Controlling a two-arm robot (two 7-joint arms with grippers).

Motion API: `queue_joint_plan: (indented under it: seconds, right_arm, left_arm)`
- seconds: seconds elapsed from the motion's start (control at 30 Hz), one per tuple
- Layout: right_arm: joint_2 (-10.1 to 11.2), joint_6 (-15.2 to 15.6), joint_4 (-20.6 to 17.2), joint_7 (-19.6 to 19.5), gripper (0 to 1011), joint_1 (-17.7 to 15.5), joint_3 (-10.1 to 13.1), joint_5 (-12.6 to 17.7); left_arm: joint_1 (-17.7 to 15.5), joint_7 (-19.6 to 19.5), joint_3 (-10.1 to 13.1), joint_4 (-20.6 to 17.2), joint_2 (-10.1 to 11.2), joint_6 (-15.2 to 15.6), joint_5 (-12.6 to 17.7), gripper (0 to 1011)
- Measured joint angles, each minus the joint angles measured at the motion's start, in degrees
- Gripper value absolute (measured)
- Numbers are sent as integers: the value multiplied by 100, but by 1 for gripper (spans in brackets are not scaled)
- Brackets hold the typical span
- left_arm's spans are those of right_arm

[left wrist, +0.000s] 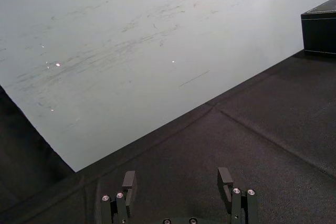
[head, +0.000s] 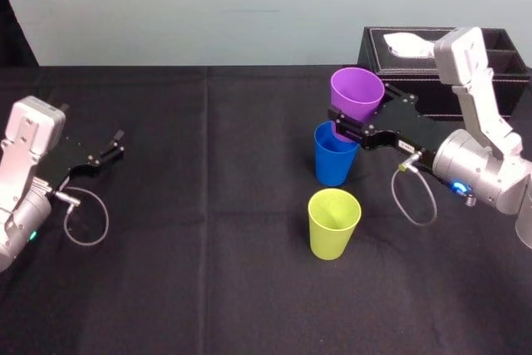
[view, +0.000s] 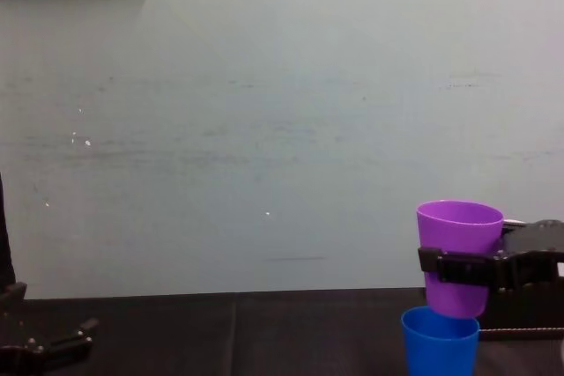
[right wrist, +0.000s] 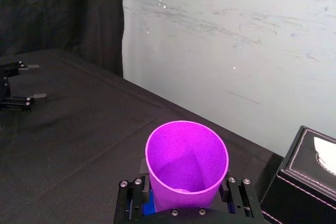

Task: Stack the three plastic cups sequentially using one hand.

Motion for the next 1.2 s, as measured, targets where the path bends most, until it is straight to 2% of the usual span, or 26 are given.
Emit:
queue_joint_plan:
  seconds: [1.2]
  right_arm:
    - [-174, -276, 565, 176, 726, 218, -213, -19]
  left_arm:
    - [0, 0, 0, 0, 0, 0, 0, 1011]
